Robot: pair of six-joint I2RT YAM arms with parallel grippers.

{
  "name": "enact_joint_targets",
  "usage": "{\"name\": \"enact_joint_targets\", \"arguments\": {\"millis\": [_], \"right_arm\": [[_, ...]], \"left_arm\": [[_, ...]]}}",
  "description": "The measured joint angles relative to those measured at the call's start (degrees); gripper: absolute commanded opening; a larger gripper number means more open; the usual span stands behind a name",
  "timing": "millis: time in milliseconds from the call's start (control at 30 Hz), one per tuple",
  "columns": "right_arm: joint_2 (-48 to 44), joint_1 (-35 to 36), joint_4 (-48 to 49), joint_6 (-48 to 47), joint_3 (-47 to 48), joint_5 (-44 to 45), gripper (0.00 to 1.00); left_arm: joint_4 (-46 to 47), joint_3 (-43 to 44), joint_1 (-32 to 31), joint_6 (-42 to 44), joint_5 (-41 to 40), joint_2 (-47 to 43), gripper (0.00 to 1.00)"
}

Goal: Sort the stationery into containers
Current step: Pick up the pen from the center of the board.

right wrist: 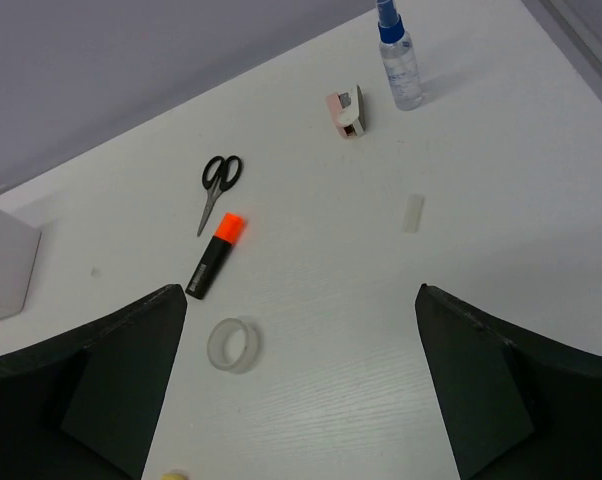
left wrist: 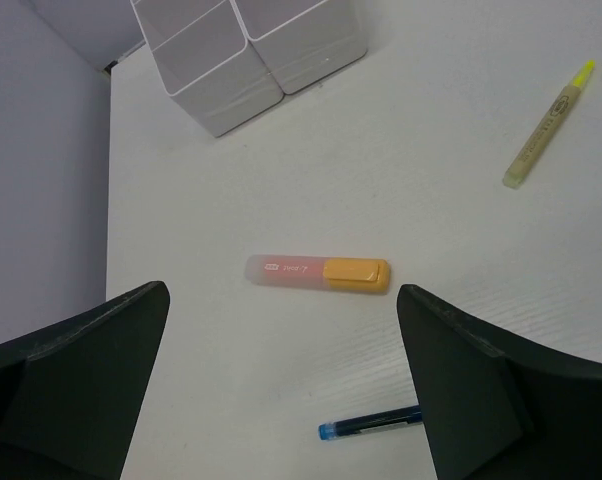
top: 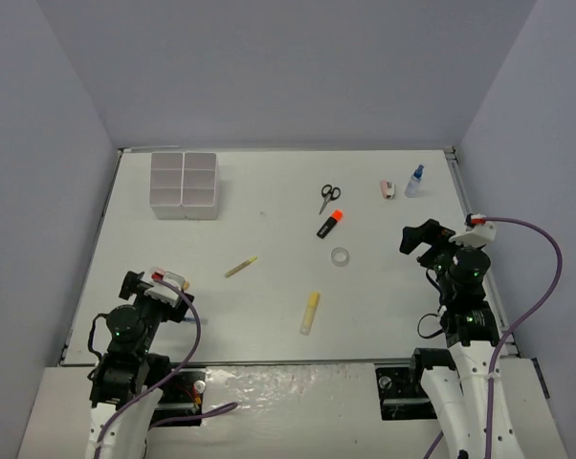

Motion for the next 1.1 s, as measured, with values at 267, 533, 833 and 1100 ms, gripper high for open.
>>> {"name": "enact_joint_targets", "arguments": {"millis": [267, 533, 833, 1100], "right_arm": [[4.5, 0.0, -0.7, 2.5, 0.9, 2.6, 1.00], [15.4, -0.1, -2.1, 8.0, 7.2, 6.4, 0.99], [25.7, -0.4, -2.3, 11.2, 12.1, 7.4, 0.99], [27.7, -0.4, -2.9, 9.4, 12.1, 4.8, 1.00]], "left_arm": [[0.2, -0.1, 0.0, 6.1, 2.7, 0.0, 0.97], [-9.6, 20.1, 0.0, 9.8, 7.3, 27.2, 0.75], [-33.3, 64.7, -11.2, 6.9, 2.4, 69.5, 0.73], [-32.6, 60.6, -20.4, 3.0, 2.9, 77.8, 0.88]]}}
